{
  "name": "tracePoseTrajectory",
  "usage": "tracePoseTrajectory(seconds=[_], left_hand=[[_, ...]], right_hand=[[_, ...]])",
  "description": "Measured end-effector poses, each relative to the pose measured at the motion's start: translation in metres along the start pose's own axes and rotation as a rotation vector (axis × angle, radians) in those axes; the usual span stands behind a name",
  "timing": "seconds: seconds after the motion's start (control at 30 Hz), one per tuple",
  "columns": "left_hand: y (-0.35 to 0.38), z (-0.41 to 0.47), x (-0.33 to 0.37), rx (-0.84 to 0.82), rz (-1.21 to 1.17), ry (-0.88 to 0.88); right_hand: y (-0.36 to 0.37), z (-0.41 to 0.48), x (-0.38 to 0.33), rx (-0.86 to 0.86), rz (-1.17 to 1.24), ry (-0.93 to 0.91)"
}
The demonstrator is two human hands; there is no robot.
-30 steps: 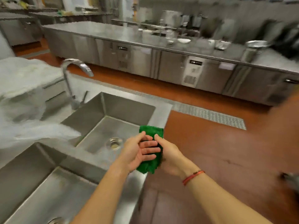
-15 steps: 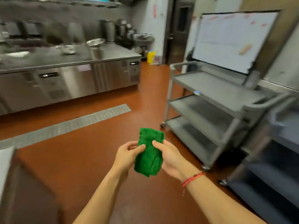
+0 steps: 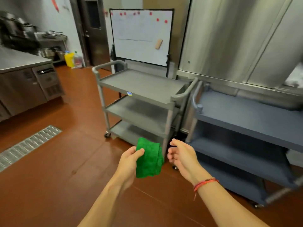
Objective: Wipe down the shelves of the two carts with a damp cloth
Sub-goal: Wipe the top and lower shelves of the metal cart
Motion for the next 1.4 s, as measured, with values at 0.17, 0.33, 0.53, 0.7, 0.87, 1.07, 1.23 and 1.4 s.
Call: tracePoseTrajectory(seconds=[0.17, 0.33, 0.53, 0.7, 0.87, 1.07, 1.23, 1.4], left_hand=[[-0.025, 0.029, 0.028, -0.079, 0.056, 0.034], [-0.051, 0.053, 0.051, -0.144, 0.092, 0.063], [-0.066, 0.092, 0.079, -0.235, -0.006, 0.041], [-0.061, 0.145, 0.093, -0.269, 0.011, 0.017], [-0.053, 0.214, 0.113, -0.262, 0.020, -0.001], [-0.035, 0.309, 0.151, -0.183, 0.069, -0.019], [-0.035, 0.378, 0.182, -0.063, 0.095, -0.011], [-0.043, 0.435, 0.214, -0.055, 0.041, 0.000]], right_hand=[[0.057, 0.007, 0.002, -0.214, -0.012, 0.062], [0.092, 0.032, 0.007, -0.180, -0.147, -0.007], [0.124, 0.066, 0.009, -0.244, -0.167, 0.120], [0.139, 0.117, 0.013, -0.495, 0.136, 0.226], [0.153, 0.189, 0.007, -0.498, 0.204, 0.227], [0.170, 0.294, -0.024, -0.445, 0.226, 0.193], [0.194, 0.374, -0.044, -0.361, 0.177, 0.075], [0.226, 0.435, -0.057, -0.384, 0.214, 0.097]])
Point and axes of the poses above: each hand's wrist, its own z-axis towards the middle knuckle, its own y-axis out of the palm, x = y × z, the point moved 2 cm from there along z, towards the middle knuckle, and after that the axes turned 5 degrees about -y, right-handed, at the moved point
